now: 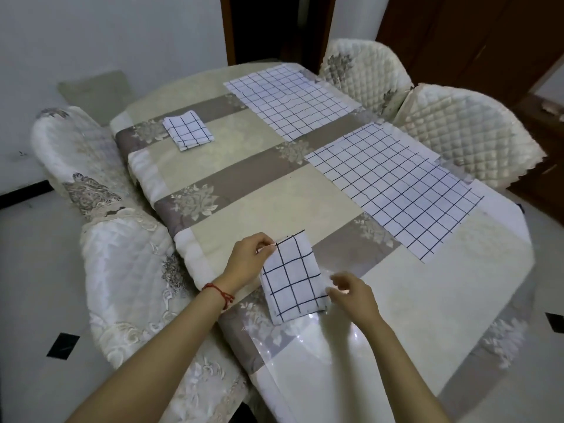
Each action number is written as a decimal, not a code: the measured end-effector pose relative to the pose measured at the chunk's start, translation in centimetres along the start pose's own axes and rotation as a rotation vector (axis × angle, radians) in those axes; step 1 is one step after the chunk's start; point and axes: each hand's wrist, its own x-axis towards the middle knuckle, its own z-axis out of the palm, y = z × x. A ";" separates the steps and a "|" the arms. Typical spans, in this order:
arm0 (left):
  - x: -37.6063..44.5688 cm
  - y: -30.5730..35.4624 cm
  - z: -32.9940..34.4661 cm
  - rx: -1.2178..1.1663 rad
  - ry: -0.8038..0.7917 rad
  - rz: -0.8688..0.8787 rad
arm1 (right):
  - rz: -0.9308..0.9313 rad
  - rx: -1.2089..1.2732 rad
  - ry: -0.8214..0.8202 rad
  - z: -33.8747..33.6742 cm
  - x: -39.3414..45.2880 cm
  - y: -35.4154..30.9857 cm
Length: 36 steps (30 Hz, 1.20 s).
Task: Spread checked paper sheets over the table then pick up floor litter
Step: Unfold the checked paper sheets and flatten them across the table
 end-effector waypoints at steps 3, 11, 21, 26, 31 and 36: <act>0.1 3.0 -1.1 0.050 -0.047 0.134 | -0.167 0.033 0.106 -1.8 0.0 -3.1; -0.4 10.6 -3.4 0.261 -0.216 0.426 | -0.684 -0.139 0.052 -5.3 -0.7 -10.9; -0.4 12.9 -8.6 0.103 0.065 0.357 | -0.374 -0.077 -0.074 -9.6 -1.8 -8.4; -0.5 11.6 -9.1 0.209 0.164 0.276 | -0.310 0.311 0.046 -11.1 -2.7 -7.5; -1.3 11.9 -6.3 0.311 -0.024 0.262 | -0.443 0.265 0.094 -11.3 -3.6 -9.5; -2.5 14.5 -1.1 0.167 -0.166 0.430 | -0.525 -0.013 0.014 -10.8 -4.2 -11.1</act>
